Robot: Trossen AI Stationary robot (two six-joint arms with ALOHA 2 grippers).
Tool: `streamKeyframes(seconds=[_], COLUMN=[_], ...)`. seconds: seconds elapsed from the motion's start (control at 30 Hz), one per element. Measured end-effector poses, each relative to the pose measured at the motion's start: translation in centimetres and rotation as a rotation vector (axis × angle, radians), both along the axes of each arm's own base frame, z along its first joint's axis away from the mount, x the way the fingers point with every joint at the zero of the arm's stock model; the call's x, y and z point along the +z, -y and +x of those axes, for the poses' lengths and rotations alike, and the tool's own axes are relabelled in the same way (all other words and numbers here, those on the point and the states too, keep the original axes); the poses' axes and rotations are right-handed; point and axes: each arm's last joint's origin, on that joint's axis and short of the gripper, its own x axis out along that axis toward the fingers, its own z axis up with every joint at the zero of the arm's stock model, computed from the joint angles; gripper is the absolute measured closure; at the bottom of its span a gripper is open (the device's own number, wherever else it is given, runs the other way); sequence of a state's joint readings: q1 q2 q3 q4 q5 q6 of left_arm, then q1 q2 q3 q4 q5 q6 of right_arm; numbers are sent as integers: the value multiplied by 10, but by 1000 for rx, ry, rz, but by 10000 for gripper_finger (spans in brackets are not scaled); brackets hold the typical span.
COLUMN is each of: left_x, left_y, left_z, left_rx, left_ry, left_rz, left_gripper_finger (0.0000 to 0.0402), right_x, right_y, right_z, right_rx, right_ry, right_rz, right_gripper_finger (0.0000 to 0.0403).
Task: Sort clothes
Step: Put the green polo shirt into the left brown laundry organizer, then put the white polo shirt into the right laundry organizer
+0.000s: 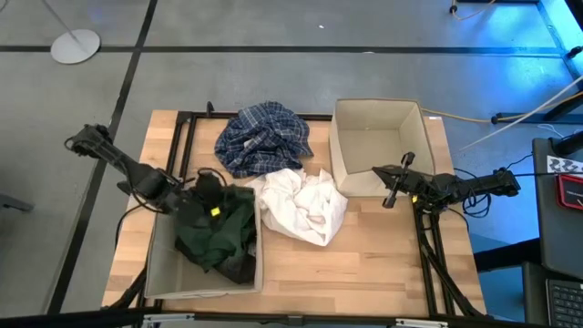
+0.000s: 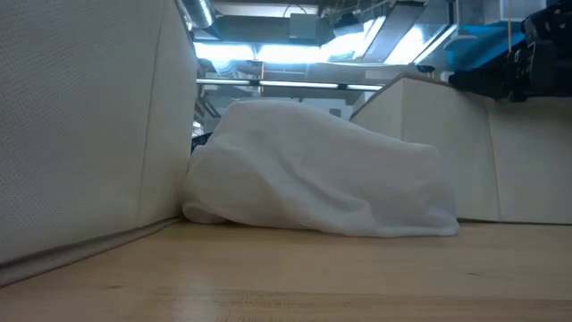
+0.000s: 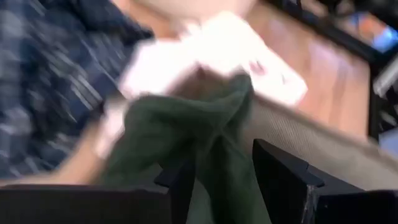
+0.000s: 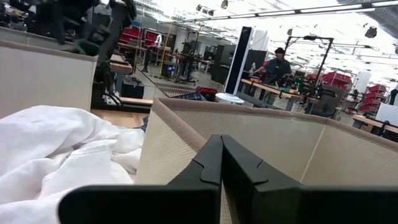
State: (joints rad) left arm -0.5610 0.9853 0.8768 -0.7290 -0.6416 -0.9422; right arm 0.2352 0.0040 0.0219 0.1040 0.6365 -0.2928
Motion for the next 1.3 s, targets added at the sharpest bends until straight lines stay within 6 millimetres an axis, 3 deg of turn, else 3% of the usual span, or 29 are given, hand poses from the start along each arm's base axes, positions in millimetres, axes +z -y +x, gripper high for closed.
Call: streamKeyframes(seconds=[0.17, 0.33, 0.67, 0.77, 0.87, 1.0, 1.13, 1.3], left_x=[-23, -49, -97, -101, -90, -52, -10, 21], left_y=[10, 23, 42, 44, 44, 39, 27, 11], left_z=[1, 8, 31, 34, 33, 25, 11, -6], left_rx=[5, -12, -34, -46, -77, -124, -139, -137], left_ry=[-214, -397, -604, -620, -613, -534, -357, -132], left_rz=[-81, -27, 144, 161, 143, 92, 52, 102], left_gripper_finger=[251, 251, 251, 251, 251, 251, 251, 251], right_x=[0, 0, 0, 4, 6, 8, 9, 19], right_y=[0, 0, 0, -1, -2, -5, -6, -7], right_z=[0, 0, 0, 0, 0, 1, 0, -2], right_rx=[0, 0, 0, 27, 92, 190, 228, 299], right_ry=[0, 0, 3, 36, 61, 85, 111, 233], right_rz=[0, 0, -3, -17, -23, 2, 48, 90], right_gripper_finger=[391, 391, 391, 391, 391, 391, 391, 391])
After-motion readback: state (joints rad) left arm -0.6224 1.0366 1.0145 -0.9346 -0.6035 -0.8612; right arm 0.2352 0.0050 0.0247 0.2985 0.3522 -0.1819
